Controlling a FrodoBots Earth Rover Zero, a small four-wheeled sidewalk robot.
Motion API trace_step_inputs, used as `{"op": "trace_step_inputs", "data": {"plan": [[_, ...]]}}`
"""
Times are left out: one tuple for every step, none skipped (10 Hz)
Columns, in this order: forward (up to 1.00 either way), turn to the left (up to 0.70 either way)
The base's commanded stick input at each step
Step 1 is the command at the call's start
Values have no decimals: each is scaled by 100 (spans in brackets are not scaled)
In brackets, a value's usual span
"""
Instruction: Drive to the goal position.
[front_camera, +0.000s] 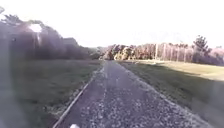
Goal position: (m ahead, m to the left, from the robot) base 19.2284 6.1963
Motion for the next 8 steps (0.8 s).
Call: {"op": "trace_step_inputs", "data": {"plan": [[70,-35],[70,-30],[70,-8],[69,0],[67,0],[68,0],[64,0],[64,0]]}}
